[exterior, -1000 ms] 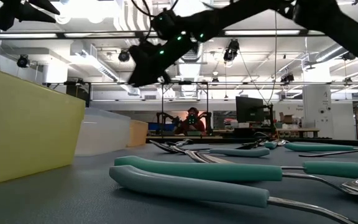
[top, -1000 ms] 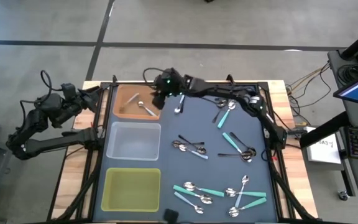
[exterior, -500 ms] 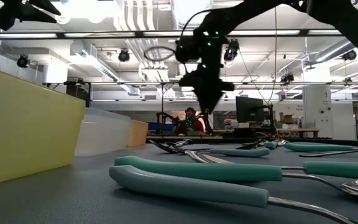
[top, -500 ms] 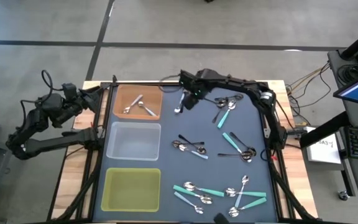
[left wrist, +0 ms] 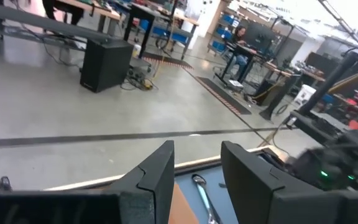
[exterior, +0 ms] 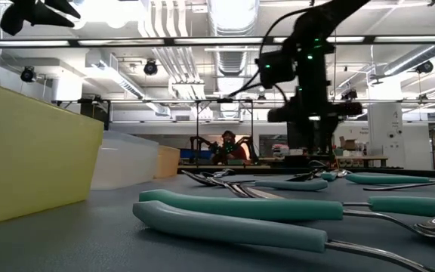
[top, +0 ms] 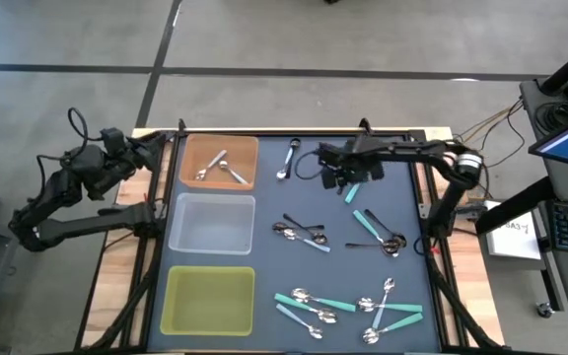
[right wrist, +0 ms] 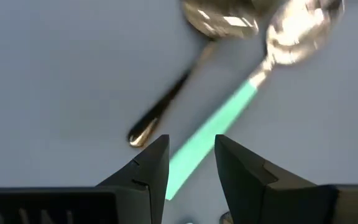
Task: Sort silverware by color (type)
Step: Put the light green spoon into the transparent bin, then put the light blue spoon into the orange bin, then put the black spoon into the yellow bin
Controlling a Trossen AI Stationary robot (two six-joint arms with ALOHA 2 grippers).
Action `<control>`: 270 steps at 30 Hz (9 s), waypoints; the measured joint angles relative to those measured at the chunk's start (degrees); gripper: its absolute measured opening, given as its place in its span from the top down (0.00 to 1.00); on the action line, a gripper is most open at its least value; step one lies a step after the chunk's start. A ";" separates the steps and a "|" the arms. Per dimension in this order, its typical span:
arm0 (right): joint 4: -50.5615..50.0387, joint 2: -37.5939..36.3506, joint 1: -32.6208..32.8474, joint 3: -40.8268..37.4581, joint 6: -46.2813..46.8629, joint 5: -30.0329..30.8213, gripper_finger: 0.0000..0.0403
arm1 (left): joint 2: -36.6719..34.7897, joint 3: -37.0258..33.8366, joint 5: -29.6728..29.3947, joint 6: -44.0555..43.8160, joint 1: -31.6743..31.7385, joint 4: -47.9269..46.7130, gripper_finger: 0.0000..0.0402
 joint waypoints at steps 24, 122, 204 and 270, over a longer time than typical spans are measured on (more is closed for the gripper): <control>16.36 -0.45 1.94 -16.57 21.10 5.86 0.77 | 0.31 0.00 -0.27 6.11 0.02 2.36 0.71; -19.12 23.98 24.67 46.48 -24.23 10.43 0.58 | 18.57 -5.09 39.09 5.46 -0.09 3.41 0.71; 8.56 -28.76 29.15 -19.33 -18.35 10.13 0.64 | 106.44 42.66 38.09 36.08 -22.14 -1.19 0.98; 11.33 -28.74 29.09 -19.52 -6.19 21.28 0.64 | 70.43 17.03 60.01 32.06 13.92 -7.34 0.74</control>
